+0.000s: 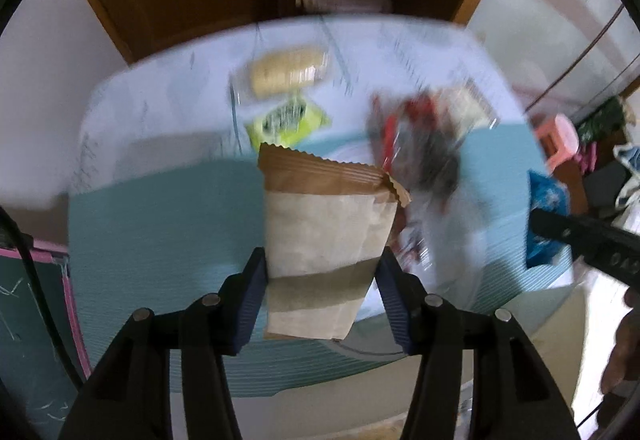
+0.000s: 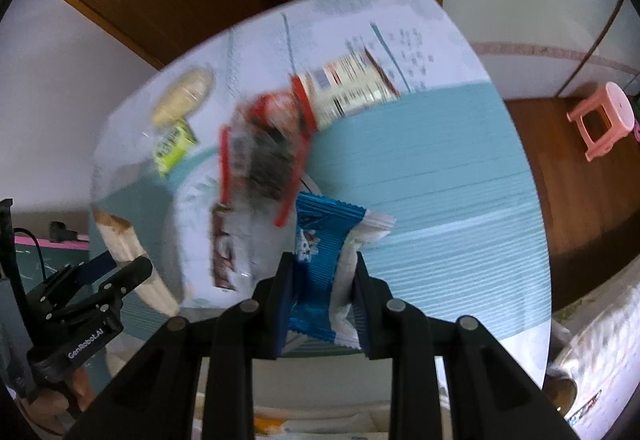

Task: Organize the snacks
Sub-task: 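Carry both packs over the tray and release them inside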

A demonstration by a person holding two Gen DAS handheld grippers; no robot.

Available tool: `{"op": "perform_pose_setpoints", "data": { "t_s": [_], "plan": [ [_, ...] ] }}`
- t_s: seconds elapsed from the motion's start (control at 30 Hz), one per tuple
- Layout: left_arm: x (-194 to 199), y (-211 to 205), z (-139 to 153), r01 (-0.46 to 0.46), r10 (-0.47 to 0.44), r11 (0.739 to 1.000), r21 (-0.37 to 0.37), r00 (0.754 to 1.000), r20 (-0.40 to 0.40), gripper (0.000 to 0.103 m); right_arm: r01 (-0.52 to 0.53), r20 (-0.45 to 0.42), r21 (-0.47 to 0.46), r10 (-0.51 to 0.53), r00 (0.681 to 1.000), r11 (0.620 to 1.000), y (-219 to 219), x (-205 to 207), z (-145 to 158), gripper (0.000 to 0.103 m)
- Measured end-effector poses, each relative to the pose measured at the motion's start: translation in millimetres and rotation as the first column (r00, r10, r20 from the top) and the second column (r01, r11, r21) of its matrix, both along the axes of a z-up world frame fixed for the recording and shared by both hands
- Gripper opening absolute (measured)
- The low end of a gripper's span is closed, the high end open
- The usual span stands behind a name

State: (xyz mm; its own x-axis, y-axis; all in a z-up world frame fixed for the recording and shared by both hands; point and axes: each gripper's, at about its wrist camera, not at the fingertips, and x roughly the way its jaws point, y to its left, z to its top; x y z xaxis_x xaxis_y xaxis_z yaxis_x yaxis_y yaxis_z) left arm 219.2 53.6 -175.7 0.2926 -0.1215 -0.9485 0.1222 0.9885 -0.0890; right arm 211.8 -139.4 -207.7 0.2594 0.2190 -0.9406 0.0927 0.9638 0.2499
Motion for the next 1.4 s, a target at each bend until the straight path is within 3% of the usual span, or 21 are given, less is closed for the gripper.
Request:
{"op": "perform_pose_setpoints", "data": {
  "t_s": [0.13,0.3,0.43,0.6,0.9,1.23,1.27,1.33,1.4],
  "plan": [
    [-11,-3,57,-0.008,0.013,0.999,-0.046,0.993,0.118,0.053,-0.023,0.088,0.019,0.021,0.996,1.000,3,-1,35,0.026],
    [-39,-11,115,0.006,0.019,0.993,-0.114,0.977,0.213,0.053,-0.084,0.195,0.050,0.072,0.978,0.995,-4,-16,88,0.026],
    [-71,-20,153,0.038,-0.001,0.990,-0.137,0.966,0.258,0.053,-0.156,0.269,0.042,0.139,0.953,0.987,-1,-45,128,0.026],
    [-126,-26,184,0.060,-0.014,0.986,-0.156,0.960,0.280,0.053,-0.237,0.298,0.031,0.218,0.930,0.971,5,-82,152,0.026],
    [-197,-38,165,0.023,0.009,0.986,-0.167,0.982,0.186,0.053,-0.340,0.244,0.011,0.327,0.913,0.940,9,-151,144,0.027],
    [-235,-53,130,-0.003,0.016,0.992,-0.128,0.995,0.102,0.055,-0.357,0.147,0.009,0.352,0.925,0.934,4,-190,121,0.028],
    [-237,-54,129,-0.003,0.016,0.992,-0.130,0.995,0.097,0.058,-0.357,0.141,0.007,0.352,0.925,0.934,4,-192,120,0.029],
    [-239,-57,128,-0.014,0.026,0.993,-0.118,0.995,0.097,0.081,-0.355,0.137,-0.007,0.353,0.926,0.935,3,-196,119,0.031],
    [-243,-59,129,-0.038,0.049,0.994,-0.099,0.993,0.109,0.088,-0.353,0.133,-0.003,0.350,0.927,0.936,2,-199,118,0.037]
  ]
}}
